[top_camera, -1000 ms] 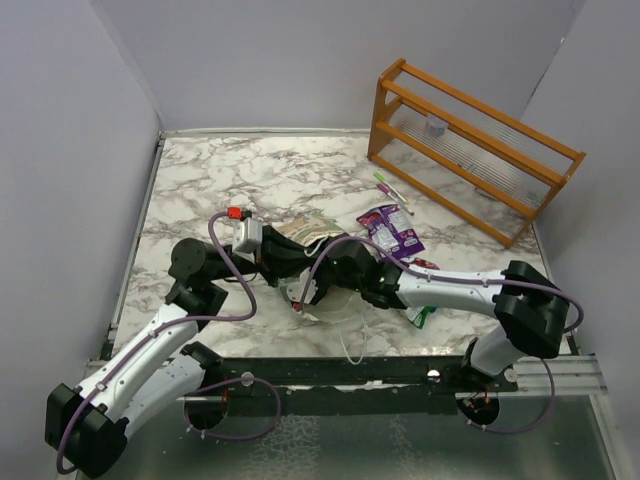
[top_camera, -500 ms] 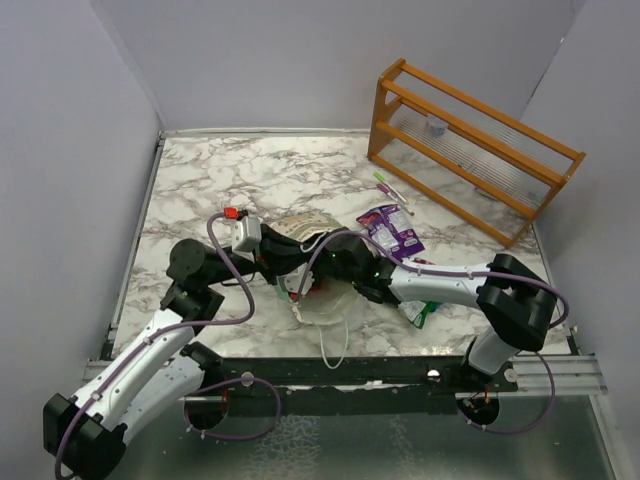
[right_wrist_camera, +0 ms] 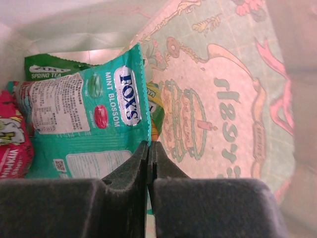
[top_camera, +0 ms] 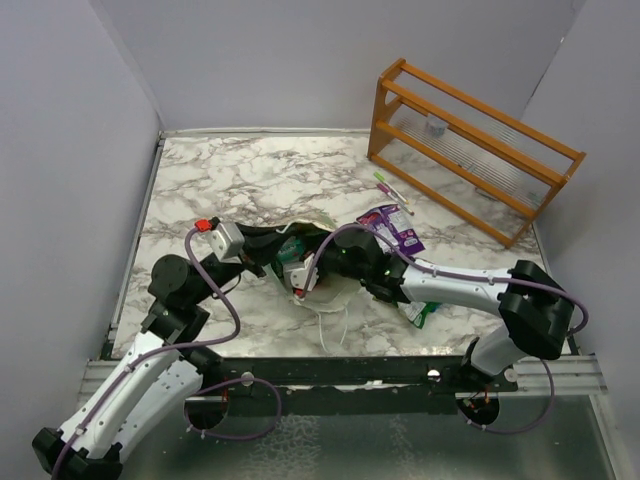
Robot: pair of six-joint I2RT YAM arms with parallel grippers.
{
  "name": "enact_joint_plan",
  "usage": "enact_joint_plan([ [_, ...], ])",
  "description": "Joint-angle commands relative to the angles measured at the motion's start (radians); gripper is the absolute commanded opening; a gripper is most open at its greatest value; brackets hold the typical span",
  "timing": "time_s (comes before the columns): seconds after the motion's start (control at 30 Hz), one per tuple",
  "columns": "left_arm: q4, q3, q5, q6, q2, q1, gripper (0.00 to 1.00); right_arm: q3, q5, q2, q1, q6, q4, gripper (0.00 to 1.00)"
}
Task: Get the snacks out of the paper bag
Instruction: Take out the snack from the paper bag.
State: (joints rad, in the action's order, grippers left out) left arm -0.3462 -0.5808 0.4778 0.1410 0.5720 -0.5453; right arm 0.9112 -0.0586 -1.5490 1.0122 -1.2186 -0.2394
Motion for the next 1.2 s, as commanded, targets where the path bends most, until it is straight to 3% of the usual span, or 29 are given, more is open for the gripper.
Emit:
enact_joint_plan([
  [0.0, 0.045, -0.029, -0.188, -0.09, -0.048, 0.002, 0.0, 0.006, -0.056, 0.059, -0.004, 0.061, -0.049, 0.01],
  [0.4, 0.086, -0.055, -0.414, -0.152, -0.055, 0.022, 0.0, 0.15, -0.144, 0.063, -0.004, 0.129, -0.074, 0.01],
  [0.63, 0.111, -0.079, -0.459, -0.17, -0.043, 0.023, 0.0, 0.256, -0.183, 0.068, -0.005, 0.154, -0.053, 0.01],
  [0.7, 0.154, -0.111, -0.559, -0.159, -0.043, 0.024, 0.0, 0.268, -0.205, 0.12, -0.005, 0.151, -0.027, 0.01],
  [0.87, 0.139, -0.083, -0.584, -0.146, -0.061, 0.024, 0.0, 0.29, -0.226, 0.2, -0.004, 0.171, 0.013, 0.01],
  [1.17, 0.149, -0.064, -0.61, -0.146, -0.056, 0.024, 0.0, 0.324, -0.082, 0.338, -0.004, 0.195, 0.064, 0.01],
])
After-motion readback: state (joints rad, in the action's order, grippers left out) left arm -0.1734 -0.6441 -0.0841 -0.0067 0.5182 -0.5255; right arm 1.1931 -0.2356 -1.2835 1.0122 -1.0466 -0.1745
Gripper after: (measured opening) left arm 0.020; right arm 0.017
